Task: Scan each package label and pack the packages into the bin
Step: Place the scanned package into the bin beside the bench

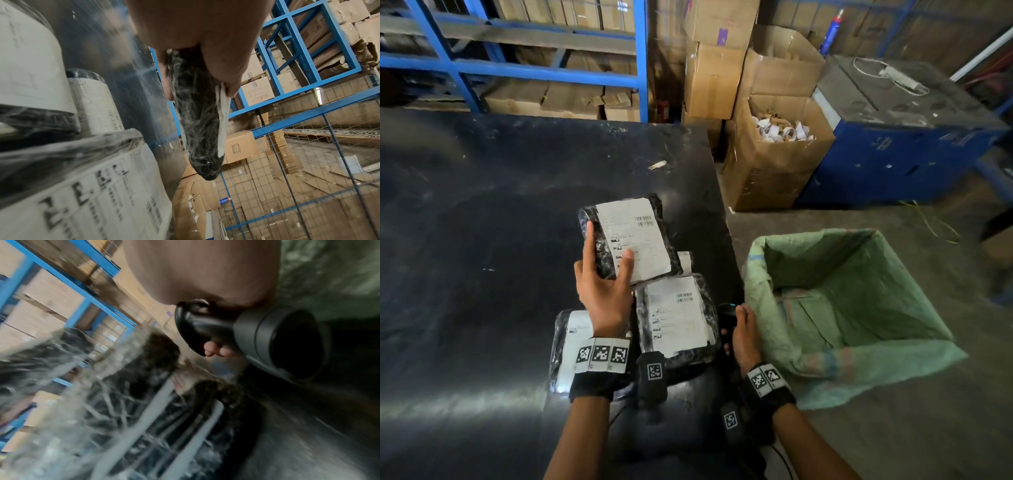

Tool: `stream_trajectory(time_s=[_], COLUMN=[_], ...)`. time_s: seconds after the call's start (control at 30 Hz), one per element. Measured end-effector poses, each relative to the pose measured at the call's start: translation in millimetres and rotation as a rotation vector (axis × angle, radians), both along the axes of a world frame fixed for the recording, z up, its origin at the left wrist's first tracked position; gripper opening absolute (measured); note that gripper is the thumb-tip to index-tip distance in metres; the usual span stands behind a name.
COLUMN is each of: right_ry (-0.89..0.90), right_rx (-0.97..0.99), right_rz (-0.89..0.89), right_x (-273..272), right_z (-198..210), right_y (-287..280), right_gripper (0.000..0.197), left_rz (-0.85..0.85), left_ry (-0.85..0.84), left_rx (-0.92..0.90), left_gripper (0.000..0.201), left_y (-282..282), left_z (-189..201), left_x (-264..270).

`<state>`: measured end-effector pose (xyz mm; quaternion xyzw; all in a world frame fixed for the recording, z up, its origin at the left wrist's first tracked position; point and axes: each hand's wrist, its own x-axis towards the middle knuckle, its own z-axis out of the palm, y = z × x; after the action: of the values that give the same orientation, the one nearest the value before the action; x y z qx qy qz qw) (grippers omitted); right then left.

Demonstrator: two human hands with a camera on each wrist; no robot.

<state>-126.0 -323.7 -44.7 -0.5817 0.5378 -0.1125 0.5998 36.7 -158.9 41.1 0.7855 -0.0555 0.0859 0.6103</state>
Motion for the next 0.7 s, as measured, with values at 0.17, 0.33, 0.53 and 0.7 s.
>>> stream_trajectory(time_s=[0.17, 0.33, 0.53, 0.7], right_ry=[0.018, 0.099, 0.098, -0.174], right_rx=[-0.006, -0.039, -0.172, -0.379], right_rz=[0.045, 0.18, 0.343, 0.407], right_x=[-14.9, -21.5, -21.3, -4.8], right_z=[-20.7, -28.2, 5.8, 81.6], right_y=[13.8, 3.5, -10.7, -11.6], right_gripper=[0.043, 0.052, 0.06, 0.052], left_rz=[-0.104, -0.139, -0.198, -0.274], left_ry=[0.03, 0.044, 0.088, 0.081], left_rx=[-0.005, -0.05, -0.153, -0.17], left_gripper=[0.074, 0.074, 0.074, 0.073], left_y=[7.1, 2.9, -15.5, -30.5], left_z=[-13.6, -19.5, -8.6, 8.3], left_x=[-10.7, -17.4, -25.3, -29.7])
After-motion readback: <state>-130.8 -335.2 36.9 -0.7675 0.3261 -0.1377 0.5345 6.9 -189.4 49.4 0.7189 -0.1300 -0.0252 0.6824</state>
